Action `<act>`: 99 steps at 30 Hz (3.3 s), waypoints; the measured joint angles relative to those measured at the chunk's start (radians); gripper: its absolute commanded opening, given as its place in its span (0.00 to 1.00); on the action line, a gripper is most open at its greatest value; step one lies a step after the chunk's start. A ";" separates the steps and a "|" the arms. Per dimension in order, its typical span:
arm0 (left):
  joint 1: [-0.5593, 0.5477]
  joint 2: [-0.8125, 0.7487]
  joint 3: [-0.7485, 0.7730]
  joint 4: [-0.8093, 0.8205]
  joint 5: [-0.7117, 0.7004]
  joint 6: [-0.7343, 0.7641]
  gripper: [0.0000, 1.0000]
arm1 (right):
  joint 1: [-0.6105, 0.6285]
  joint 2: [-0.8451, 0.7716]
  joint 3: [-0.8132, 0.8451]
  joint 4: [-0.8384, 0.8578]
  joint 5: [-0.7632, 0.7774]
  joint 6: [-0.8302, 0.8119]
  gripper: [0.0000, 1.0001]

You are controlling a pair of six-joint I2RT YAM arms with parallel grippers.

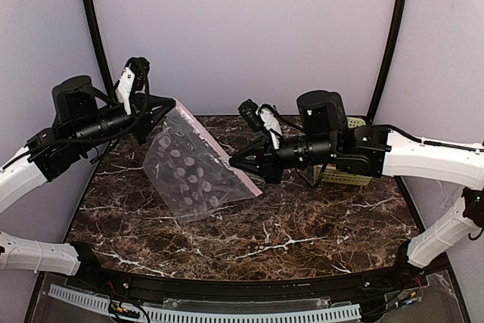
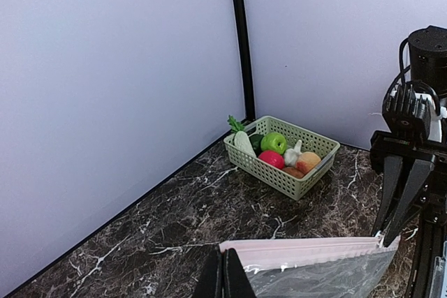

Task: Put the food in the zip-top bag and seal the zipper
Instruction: Unzip the zipper from the zipper food storage bag.

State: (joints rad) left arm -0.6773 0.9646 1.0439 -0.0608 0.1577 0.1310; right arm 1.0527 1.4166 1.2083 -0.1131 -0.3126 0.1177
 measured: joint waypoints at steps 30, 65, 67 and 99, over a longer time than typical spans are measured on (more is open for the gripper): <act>0.028 0.000 0.000 -0.011 -0.019 0.000 0.01 | -0.008 0.000 -0.021 -0.075 0.022 0.042 0.00; 0.048 0.002 0.000 -0.045 -0.040 -0.001 0.01 | -0.008 -0.035 -0.084 -0.127 0.018 0.084 0.00; 0.051 0.002 0.000 -0.046 -0.042 -0.001 0.01 | -0.008 -0.035 -0.087 -0.127 0.018 0.085 0.00; 0.075 0.114 0.040 -0.060 0.453 0.076 0.01 | -0.025 -0.227 -0.175 -0.148 0.108 0.124 0.58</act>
State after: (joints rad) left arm -0.6022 1.0790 1.0840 -0.1211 0.6106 0.2070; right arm 1.0275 1.1900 1.0336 -0.2611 -0.2043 0.2413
